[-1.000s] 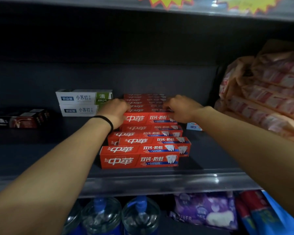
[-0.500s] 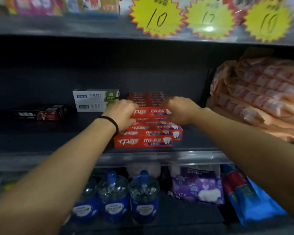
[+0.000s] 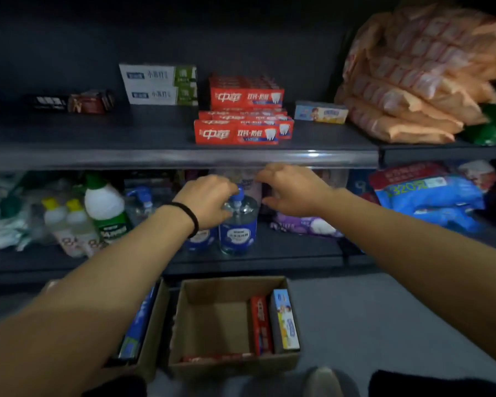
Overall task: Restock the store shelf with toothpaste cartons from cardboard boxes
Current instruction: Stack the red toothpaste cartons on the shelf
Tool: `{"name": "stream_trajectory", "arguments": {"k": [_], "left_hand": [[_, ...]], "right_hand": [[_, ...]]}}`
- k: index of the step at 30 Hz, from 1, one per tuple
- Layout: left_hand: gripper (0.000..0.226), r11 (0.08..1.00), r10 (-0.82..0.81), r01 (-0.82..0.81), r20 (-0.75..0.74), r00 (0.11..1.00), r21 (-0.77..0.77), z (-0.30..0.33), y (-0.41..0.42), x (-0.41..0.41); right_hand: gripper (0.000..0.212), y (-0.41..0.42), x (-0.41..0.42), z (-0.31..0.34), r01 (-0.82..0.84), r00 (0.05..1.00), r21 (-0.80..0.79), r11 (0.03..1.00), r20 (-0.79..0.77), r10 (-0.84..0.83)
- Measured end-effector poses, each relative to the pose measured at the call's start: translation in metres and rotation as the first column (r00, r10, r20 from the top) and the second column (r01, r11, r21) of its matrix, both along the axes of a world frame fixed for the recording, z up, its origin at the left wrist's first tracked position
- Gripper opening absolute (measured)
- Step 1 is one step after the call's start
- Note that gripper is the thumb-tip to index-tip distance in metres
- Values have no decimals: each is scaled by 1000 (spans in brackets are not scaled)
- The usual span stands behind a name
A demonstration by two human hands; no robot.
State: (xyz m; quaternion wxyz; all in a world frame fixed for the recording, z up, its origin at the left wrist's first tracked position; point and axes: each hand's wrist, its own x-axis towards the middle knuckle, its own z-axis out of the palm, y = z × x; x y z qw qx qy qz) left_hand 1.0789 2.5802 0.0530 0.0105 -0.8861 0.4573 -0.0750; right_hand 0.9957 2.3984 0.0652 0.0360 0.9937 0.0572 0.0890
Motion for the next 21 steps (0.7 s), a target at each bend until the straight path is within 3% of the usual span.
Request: {"name": "stream_trajectory", "arguments": {"k": [9, 17, 21], "left_hand": [[44, 980, 6, 36, -215, 977, 193, -123, 18, -31], [42, 934, 117, 65, -475, 872, 350, -249, 19, -33], [29, 886, 145, 142, -553, 820, 442, -301, 21, -30]], "right_hand": [[46, 16, -32, -115, 21, 982, 41, 999, -187, -13], [39, 18, -18, -216, 24, 948, 124, 992, -319, 17], [44, 21, -4, -263, 25, 913, 120, 993, -408, 26]]}}
